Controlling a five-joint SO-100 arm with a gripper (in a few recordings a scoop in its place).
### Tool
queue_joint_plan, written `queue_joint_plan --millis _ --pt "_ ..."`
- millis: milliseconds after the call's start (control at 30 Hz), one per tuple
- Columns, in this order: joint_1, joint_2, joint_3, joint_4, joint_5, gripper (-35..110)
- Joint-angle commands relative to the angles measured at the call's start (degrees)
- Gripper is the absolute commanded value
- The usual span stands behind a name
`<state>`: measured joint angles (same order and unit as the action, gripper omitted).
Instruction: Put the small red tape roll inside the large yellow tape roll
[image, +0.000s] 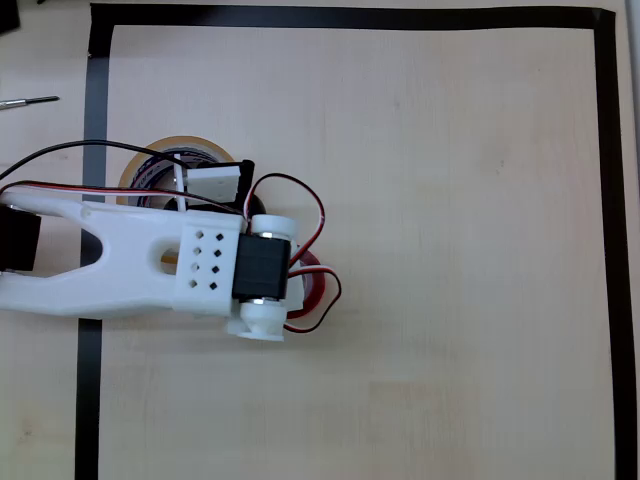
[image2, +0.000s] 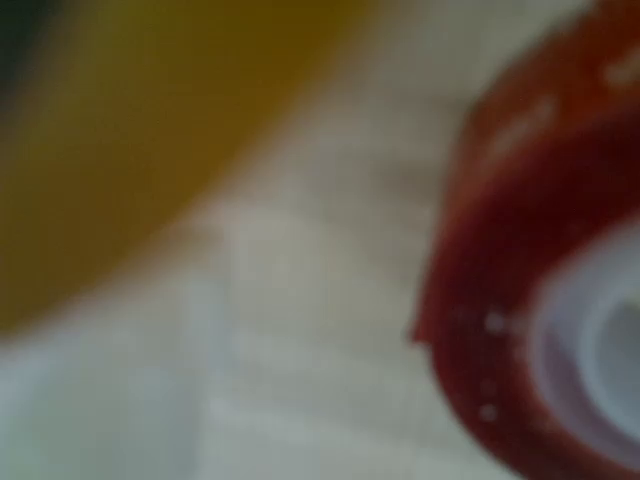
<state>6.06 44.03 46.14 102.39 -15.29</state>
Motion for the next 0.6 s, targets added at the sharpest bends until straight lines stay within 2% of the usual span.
queue_joint_plan --millis 0,67,567 --pt "-0.4 2.6 -2.3 1.1 -0.9 12" --pt "-0.6 2.6 -2.3 1.1 -0.9 0" --pt "-0.8 8.6 -2.3 1.1 -1.4 0"
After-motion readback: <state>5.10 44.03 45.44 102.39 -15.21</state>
